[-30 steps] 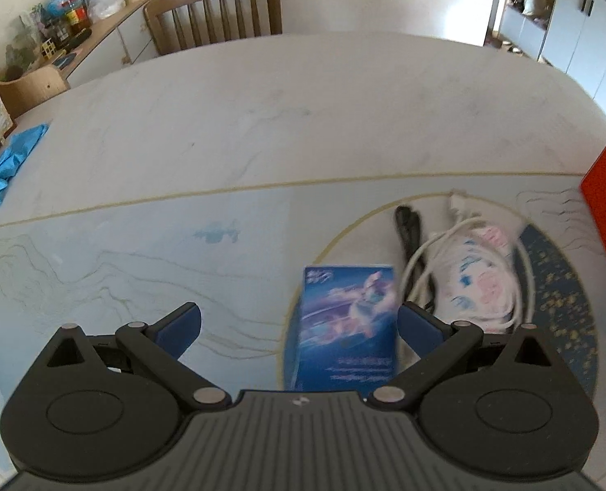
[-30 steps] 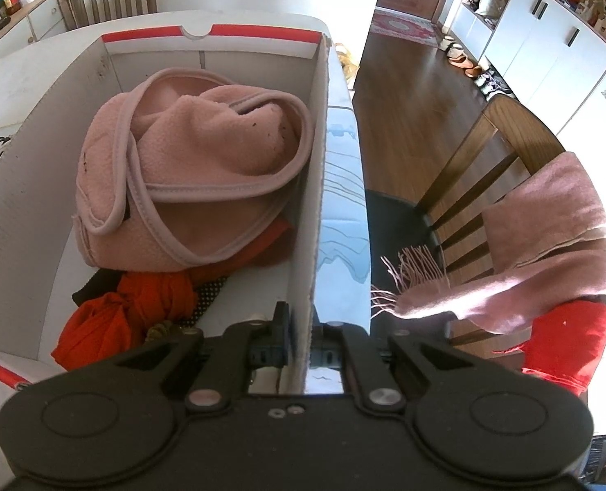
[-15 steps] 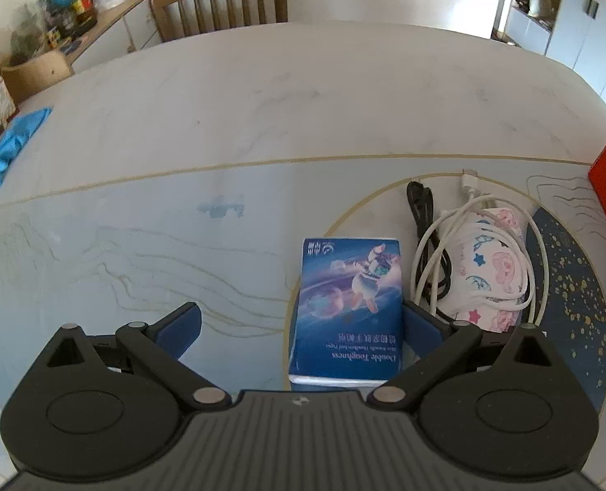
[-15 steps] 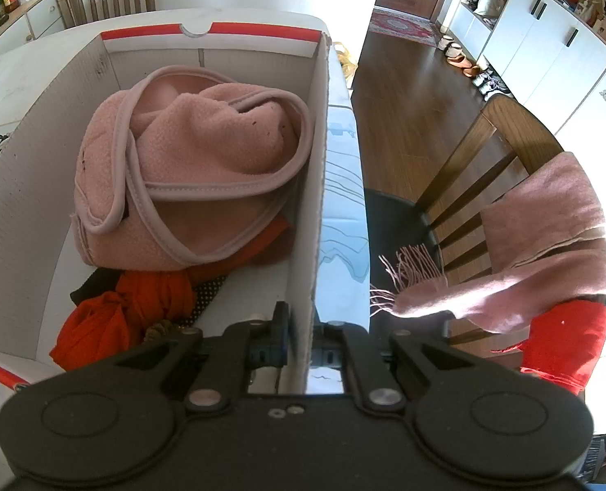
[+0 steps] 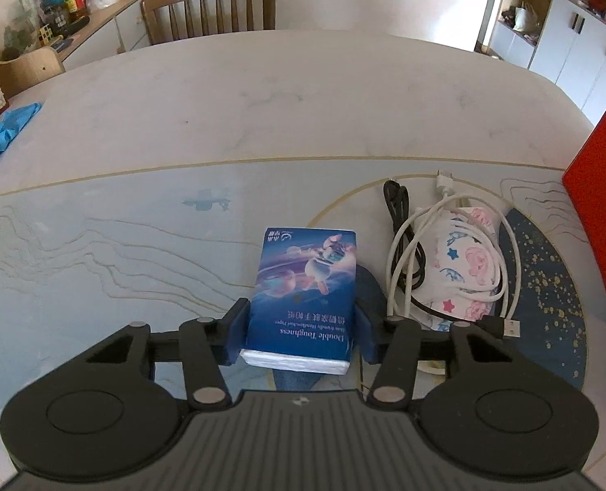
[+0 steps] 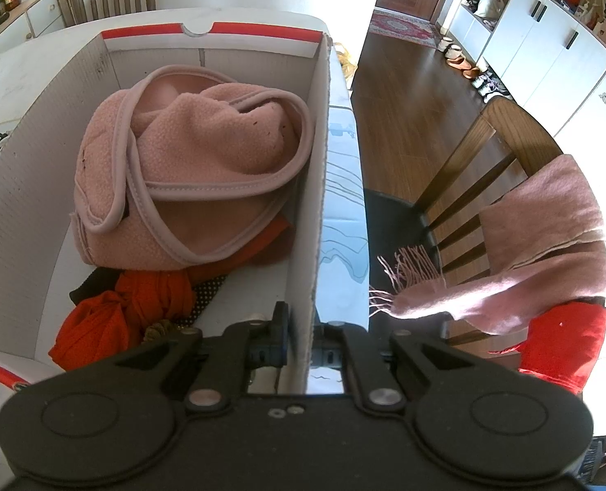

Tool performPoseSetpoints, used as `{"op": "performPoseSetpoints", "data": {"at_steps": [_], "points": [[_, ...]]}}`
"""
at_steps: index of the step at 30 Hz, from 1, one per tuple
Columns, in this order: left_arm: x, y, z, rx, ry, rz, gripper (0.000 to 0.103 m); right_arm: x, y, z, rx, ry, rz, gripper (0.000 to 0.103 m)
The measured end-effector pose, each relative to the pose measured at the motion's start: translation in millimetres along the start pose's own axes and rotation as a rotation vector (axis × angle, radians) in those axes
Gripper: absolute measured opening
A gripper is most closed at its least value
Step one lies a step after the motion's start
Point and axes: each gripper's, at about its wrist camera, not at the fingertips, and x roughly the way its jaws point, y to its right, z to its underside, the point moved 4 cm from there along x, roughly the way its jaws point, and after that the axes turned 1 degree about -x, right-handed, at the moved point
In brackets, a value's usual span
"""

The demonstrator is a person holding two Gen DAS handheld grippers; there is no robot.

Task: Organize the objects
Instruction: 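Grasp the blue booklet with the left gripper, then carry the blue booklet into the box with the left gripper and release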

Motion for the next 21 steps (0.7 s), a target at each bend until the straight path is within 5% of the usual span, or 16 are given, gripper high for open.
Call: {"op": "performPoseSetpoints", "data": {"at_steps": [11, 21], "points": [[-37, 10, -4, -0.017, 0.052, 0.012, 0.049, -1, -1, 0, 0.001, 0.008, -0.009, 0.005], [-76, 50, -12, 0.015, 0.099, 0.099, 0.049, 2, 0, 0, 0.004, 0.014, -0.023, 0.005]]}}
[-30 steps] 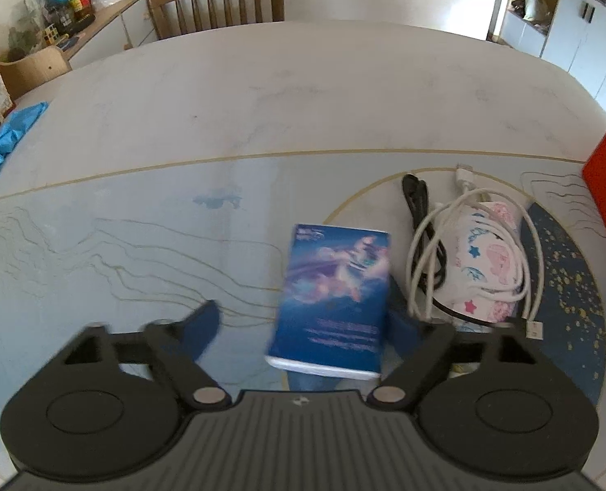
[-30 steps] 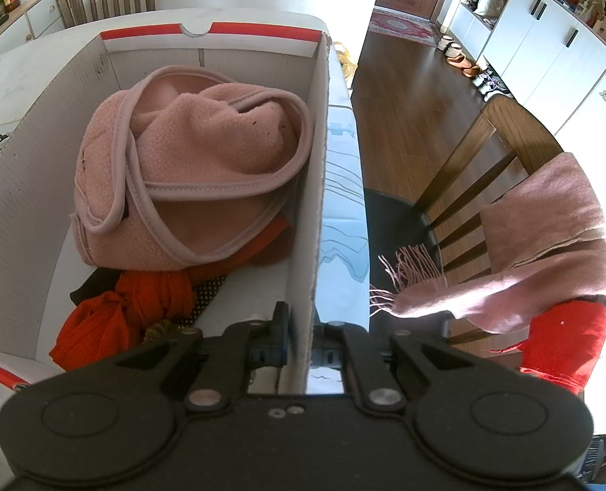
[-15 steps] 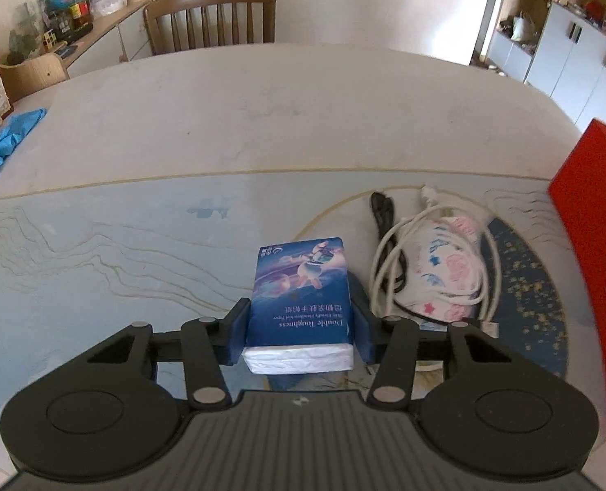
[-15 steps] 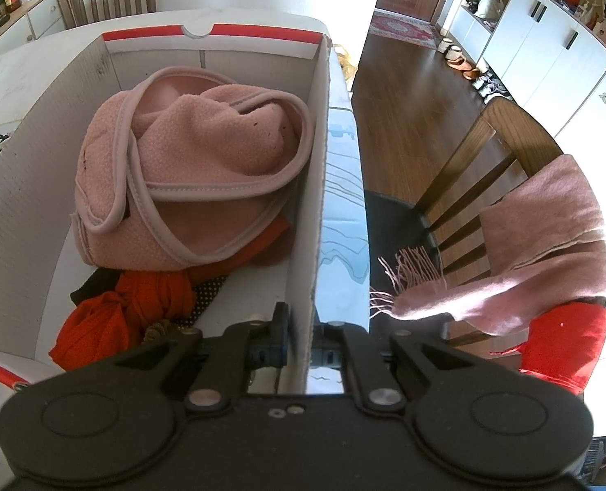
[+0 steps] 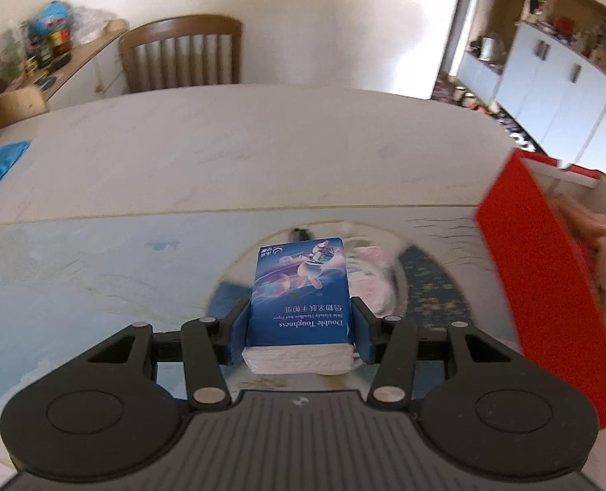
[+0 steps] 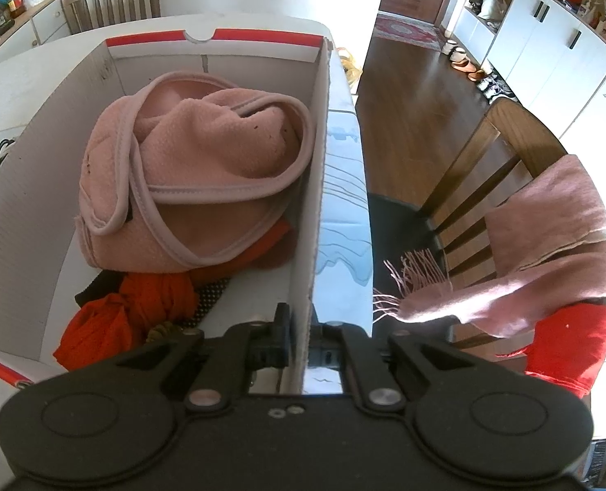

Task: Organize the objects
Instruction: 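Carry the blue booklet into the box with the left gripper and release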

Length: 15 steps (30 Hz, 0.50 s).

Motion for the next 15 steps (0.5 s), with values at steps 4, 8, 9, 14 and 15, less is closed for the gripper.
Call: {"op": "performPoseSetpoints", "data": {"at_steps": [4, 8, 9, 14, 15], "points": [[-14, 32, -3, 0.053, 0.018, 0.07, 0.049, 0, 0, 0, 0.0, 0.0, -0.005, 0.005], [-26, 71, -3, 0.128, 0.025, 0.16, 0.049, 0, 0, 1, -0.002, 0.002, -0.008, 0.004], [-28, 82, -3, 0.15, 0.025, 0.185, 0.049, 0, 0, 1, -0.001, 0.002, -0.008, 0.004], [-39, 130, 3, 0.266, 0.024, 0.281, 0.049, 0, 0, 1, 0.008, -0.001, -0.023, 0.004], [-40, 139, 4, 0.285, 0.021, 0.297, 0.049, 1, 1, 1, 0.014, -0.003, -0.03, 0.004]]}}
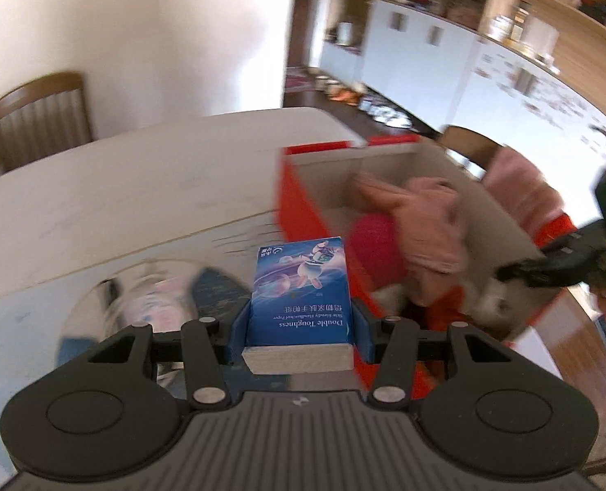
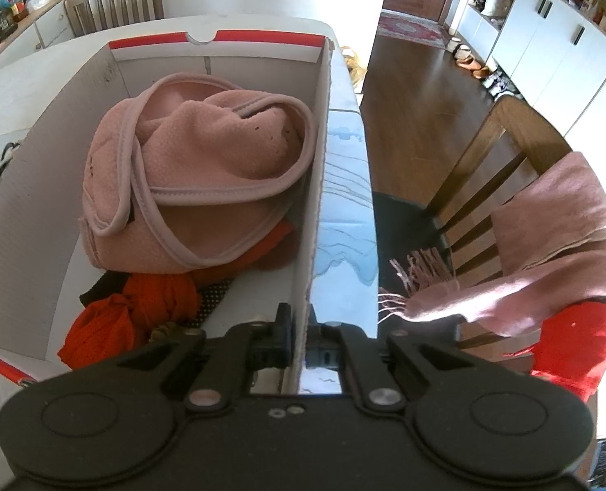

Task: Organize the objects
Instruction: 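Carry the blue booklet into the box with the left gripper and release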

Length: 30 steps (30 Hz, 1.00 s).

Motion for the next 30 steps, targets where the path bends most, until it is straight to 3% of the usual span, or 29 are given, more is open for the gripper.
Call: {"op": "performPoseSetpoints", "data": {"at_steps": [14, 19, 30], "points": [[28, 102, -12, 0.248, -0.075, 0.186, 0.049, -1, 0, 1, -0.002, 0.009, -0.009, 0.004], [47, 119, -13, 0.3, -0.152, 0.247, 0.049, -1, -1, 2, -0.002, 0.011, -0.011, 0.004], [94, 137, -10, 0.364, -0.31, 0.28, 0.05, -4, 1, 2, 0.012, 0.017, -0.024, 0.004]]}}
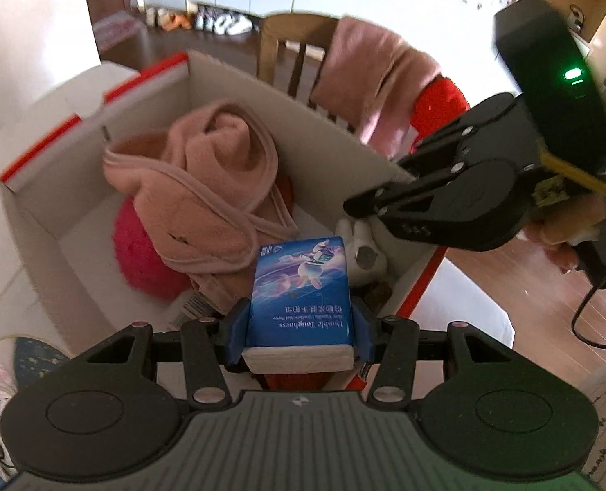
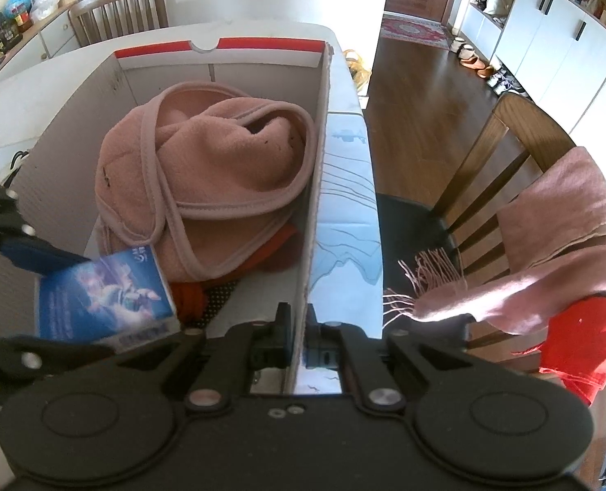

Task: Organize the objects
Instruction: 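Carry the blue booklet into the box with the left gripper and release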

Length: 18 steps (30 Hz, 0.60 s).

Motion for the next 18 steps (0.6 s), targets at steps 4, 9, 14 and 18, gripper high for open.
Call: {"op": "performPoseSetpoints", "data": {"at_steps": [4, 9, 14, 18], "points": [[15, -8, -2, -0.033, -0.054, 0.017, 0.05, -1, 1, 1, 0.005, 0.003, -0.003, 0.004], [24, -10, -1, -0.042, -0.074, 0.015, 0.052, -2, 1, 1, 0.009, 0.005, -0.006, 0.004], [22, -14, 0, -0.062, -0.054, 0.03, 0.069, -2, 2, 2, 0.01, 0.005, -0.005, 0.004], [13, -18, 3, -0.094, -0.023, 0.044, 0.071, -2, 2, 2, 0.009, 0.004, -0.005, 0.004]]}}
